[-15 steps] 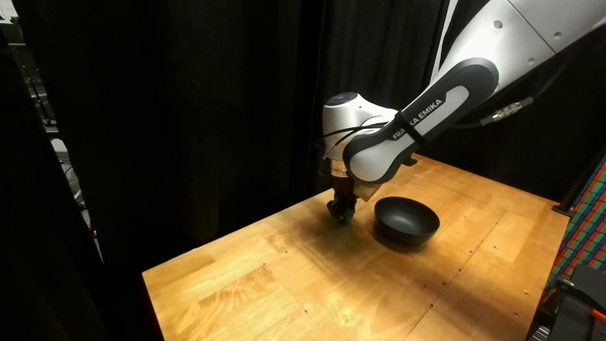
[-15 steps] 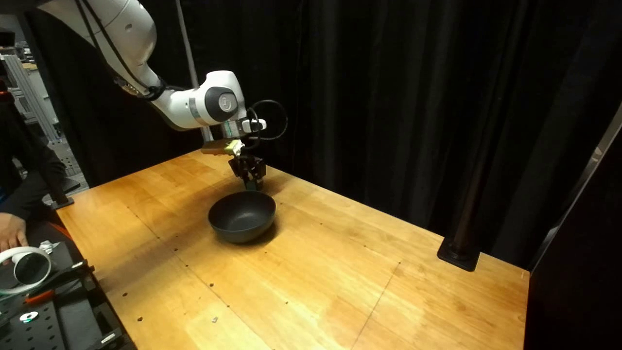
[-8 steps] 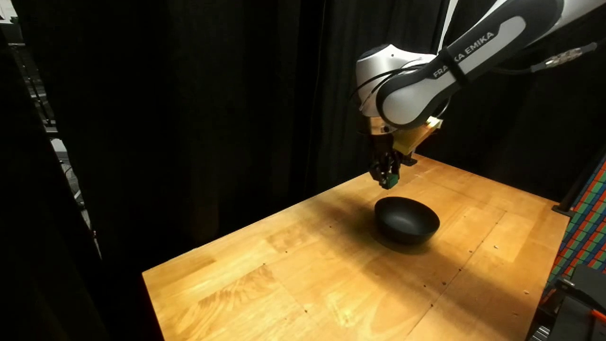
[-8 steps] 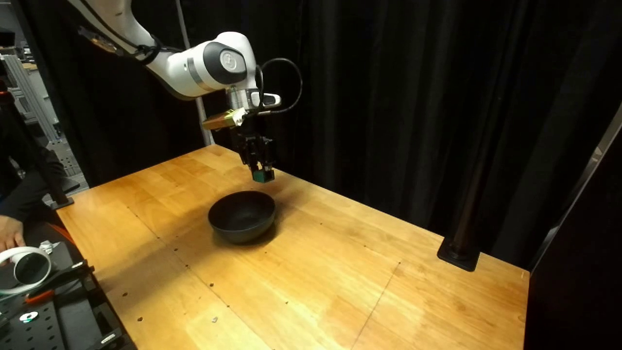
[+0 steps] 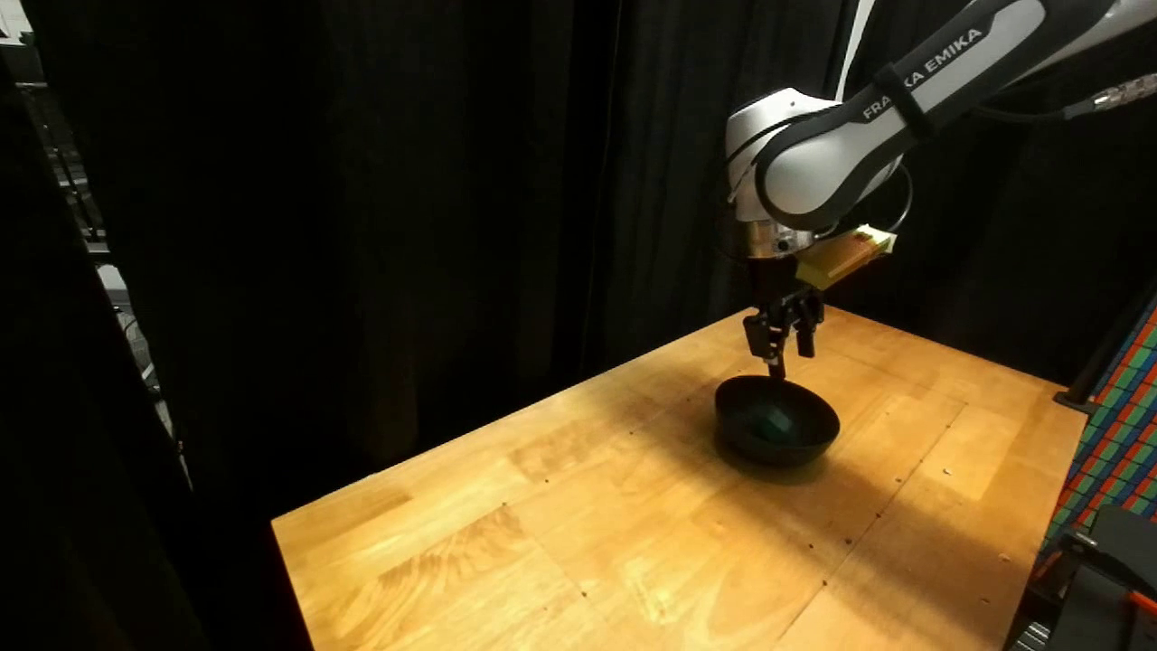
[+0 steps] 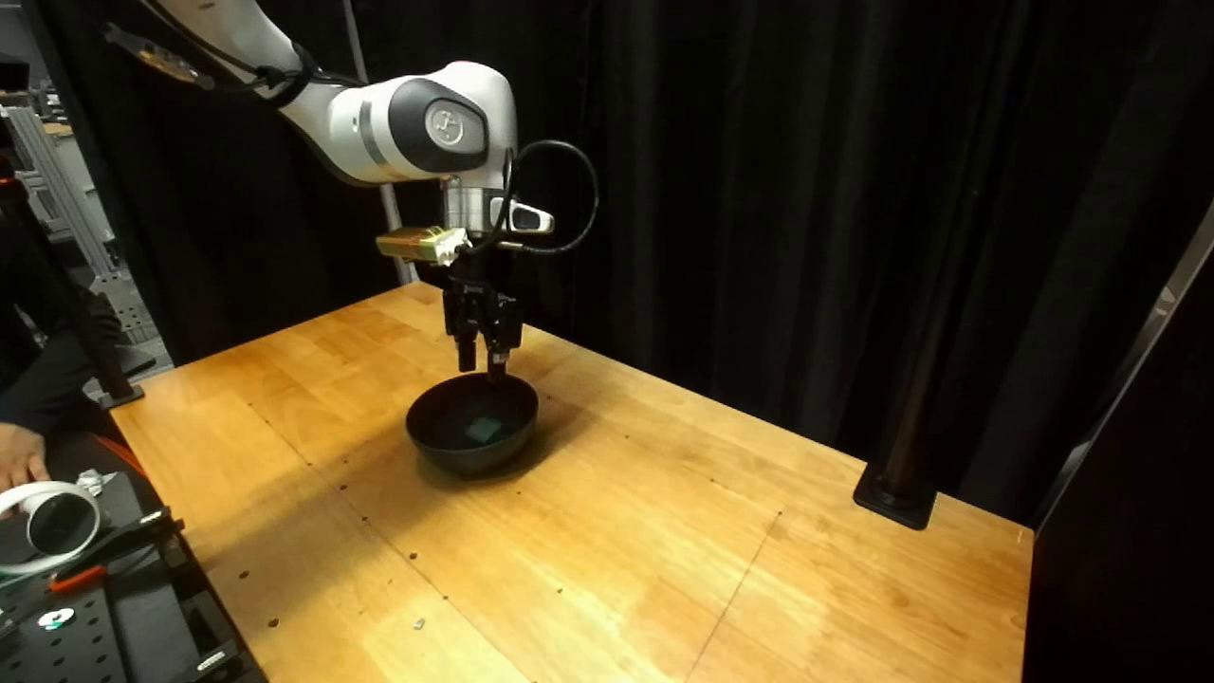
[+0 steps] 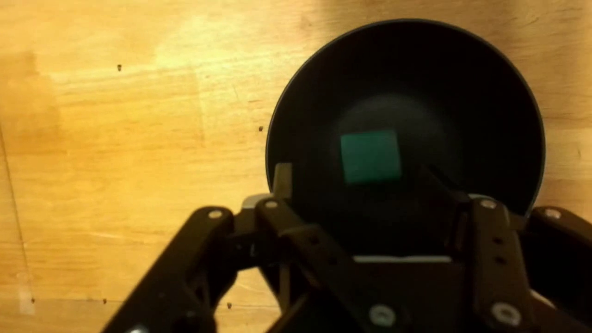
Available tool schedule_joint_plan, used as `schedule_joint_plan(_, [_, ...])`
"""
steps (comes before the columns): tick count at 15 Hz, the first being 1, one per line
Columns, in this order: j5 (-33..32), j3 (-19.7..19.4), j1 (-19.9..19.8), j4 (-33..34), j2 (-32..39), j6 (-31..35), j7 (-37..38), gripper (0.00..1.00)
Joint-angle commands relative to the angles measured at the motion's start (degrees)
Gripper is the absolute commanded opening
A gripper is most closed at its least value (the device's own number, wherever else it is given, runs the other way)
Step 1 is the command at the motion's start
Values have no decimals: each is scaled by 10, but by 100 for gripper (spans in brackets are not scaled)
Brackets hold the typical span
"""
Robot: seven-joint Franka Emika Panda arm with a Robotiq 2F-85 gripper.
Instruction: Put the block in the bowl
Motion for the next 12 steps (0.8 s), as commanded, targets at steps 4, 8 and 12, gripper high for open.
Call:
schedule_joint_plan(4, [35,13,-41,-81,-128,-32,-64,100])
schedule_joint_plan(8, [67,13,-61,-125,-239,-66,-136,100])
schedule_joint_plan(12, [99,9,-65,-115,-255,-70,-156,100])
